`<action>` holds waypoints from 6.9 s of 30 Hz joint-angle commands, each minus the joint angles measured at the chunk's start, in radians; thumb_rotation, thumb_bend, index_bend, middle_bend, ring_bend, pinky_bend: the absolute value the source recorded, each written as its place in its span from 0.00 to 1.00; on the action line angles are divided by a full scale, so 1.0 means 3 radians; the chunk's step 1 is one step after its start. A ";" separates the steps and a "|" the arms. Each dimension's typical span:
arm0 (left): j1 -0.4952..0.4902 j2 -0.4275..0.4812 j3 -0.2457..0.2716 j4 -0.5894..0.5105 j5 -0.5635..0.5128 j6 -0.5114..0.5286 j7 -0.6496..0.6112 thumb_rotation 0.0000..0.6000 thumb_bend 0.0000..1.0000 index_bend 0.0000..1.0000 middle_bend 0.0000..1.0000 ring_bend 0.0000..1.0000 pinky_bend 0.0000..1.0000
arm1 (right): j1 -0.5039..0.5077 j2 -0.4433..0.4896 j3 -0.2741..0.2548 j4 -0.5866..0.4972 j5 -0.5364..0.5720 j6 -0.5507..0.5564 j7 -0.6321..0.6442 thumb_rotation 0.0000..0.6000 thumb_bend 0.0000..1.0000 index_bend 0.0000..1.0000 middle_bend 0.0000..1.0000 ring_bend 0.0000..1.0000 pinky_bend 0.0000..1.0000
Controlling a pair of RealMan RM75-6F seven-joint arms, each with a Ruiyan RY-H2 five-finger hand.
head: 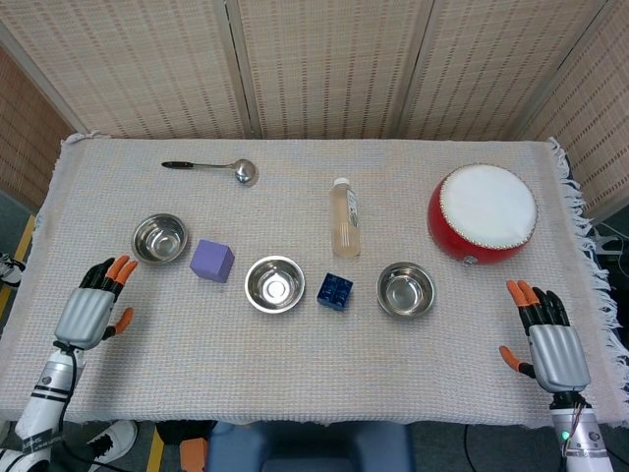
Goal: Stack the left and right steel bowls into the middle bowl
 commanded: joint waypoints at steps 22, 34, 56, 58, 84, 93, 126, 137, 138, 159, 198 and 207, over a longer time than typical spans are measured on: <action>-0.0981 -0.1438 0.0063 0.2692 0.0044 -0.0869 -0.1040 1.00 0.41 0.28 0.00 0.00 0.11 | 0.0002 0.0004 0.0059 0.0010 0.0136 -0.0029 -0.0016 1.00 0.13 0.00 0.00 0.00 0.00; -0.1009 -0.1865 0.0030 0.3508 -0.0037 -0.0606 -0.0963 1.00 0.57 0.64 0.12 0.01 0.15 | 0.0009 0.0039 0.0027 -0.0037 0.0124 -0.0078 0.0015 1.00 0.13 0.00 0.00 0.00 0.00; -0.0735 -0.1384 -0.0034 0.1845 0.0147 0.1310 -0.0853 1.00 0.69 0.73 0.21 0.04 0.17 | -0.0043 0.0183 -0.0118 -0.0246 -0.0208 0.0030 0.0225 1.00 0.13 0.00 0.00 0.00 0.00; -0.0763 -0.1299 -0.0039 0.1472 0.0171 0.1282 -0.0612 1.00 0.69 0.73 0.21 0.03 0.17 | -0.0036 0.0201 -0.0117 -0.0258 -0.0208 0.0014 0.0275 1.00 0.13 0.00 0.00 0.00 0.00; -0.1033 -0.1602 0.0101 0.0458 0.0044 0.0168 0.0657 1.00 0.56 0.30 0.07 0.00 0.12 | -0.0041 0.0369 -0.0158 -0.0350 -0.0286 -0.0003 0.0570 1.00 0.13 0.00 0.00 0.00 0.00; -0.1036 -0.1324 0.0020 0.0002 -0.0257 -0.0196 0.0913 1.00 0.42 0.00 0.00 0.00 0.09 | -0.0034 0.0375 -0.0169 -0.0331 -0.0316 -0.0015 0.0526 1.00 0.13 0.00 0.00 0.00 0.00; -0.0255 -0.0128 0.0353 -0.0655 -0.0103 0.0380 0.0675 1.00 0.42 0.00 0.00 0.00 0.08 | 0.1039 -0.1088 0.0151 0.1318 -0.0145 -0.1173 0.0281 1.00 0.22 0.40 0.00 0.00 0.00; -0.0168 -0.0123 0.0283 -0.0550 -0.0061 0.0468 0.0436 1.00 0.41 0.00 0.00 0.00 0.08 | 0.1076 -0.1369 0.0143 0.1635 -0.0278 -0.0839 0.0452 1.00 0.45 0.66 0.07 0.00 0.00; -0.0160 -0.0118 0.0280 -0.0548 -0.0057 0.0478 0.0436 1.00 0.41 0.00 0.00 0.00 0.08 | 0.1067 -0.1361 0.0146 0.1611 -0.0290 -0.0791 0.0461 1.00 0.45 0.66 0.07 0.00 0.00; 0.0107 0.0182 0.0196 -0.0622 -0.0058 0.0749 0.0261 1.00 0.41 0.00 0.00 0.00 0.08 | 0.1606 -0.1353 0.0568 0.0590 -0.0486 -0.0715 -0.0215 1.00 0.45 0.67 0.08 0.00 0.00; 0.0465 0.0733 0.0198 -0.0936 -0.0227 0.0743 -0.0001 1.00 0.41 0.00 0.00 0.00 0.08 | 0.1606 -0.1245 0.0359 0.0056 0.0482 -0.0894 -0.1190 1.00 0.04 0.00 0.00 0.00 0.00; 0.0909 0.0804 0.0463 -0.0908 0.0069 0.1197 -0.0172 1.00 0.41 0.00 0.00 0.00 0.07 | 0.0217 -0.0220 -0.0454 -0.0344 0.0195 0.0582 -0.0939 1.00 0.04 0.00 0.00 0.00 0.00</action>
